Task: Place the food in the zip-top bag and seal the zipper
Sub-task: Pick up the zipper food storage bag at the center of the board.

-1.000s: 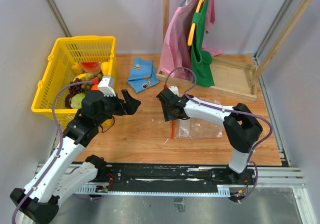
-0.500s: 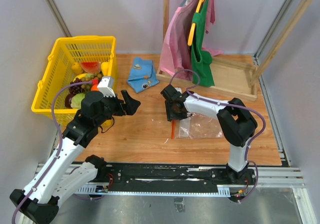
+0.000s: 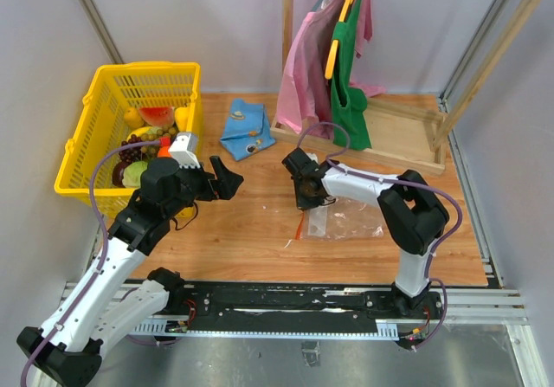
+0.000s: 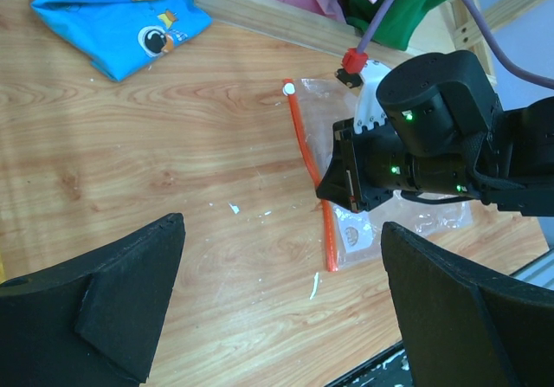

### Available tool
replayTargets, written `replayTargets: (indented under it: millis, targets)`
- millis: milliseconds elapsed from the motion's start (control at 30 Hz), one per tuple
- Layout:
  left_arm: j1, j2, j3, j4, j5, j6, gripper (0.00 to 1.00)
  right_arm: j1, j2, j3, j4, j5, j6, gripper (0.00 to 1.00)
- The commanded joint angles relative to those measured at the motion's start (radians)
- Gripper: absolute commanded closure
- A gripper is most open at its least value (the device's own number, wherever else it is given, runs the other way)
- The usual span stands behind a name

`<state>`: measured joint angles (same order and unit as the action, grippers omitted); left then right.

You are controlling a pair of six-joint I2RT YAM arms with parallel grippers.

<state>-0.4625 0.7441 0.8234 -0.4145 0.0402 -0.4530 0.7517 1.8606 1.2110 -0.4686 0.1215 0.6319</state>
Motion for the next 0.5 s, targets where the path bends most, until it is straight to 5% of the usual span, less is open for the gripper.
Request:
replayTargets:
  millis: [0, 467]
  targets:
    - [-0.008, -0.01, -0.009, 0.006, 0.019, 0.001, 0.01, -0.01, -0.037, -0.047, -0.012, -0.001, -0.005, 0.99]
    - [-0.008, 0.01, -0.007, 0.029, 0.048, -0.033, 0.01, 0.0, -0.294, -0.133, 0.149, -0.195, -0.097, 0.98]
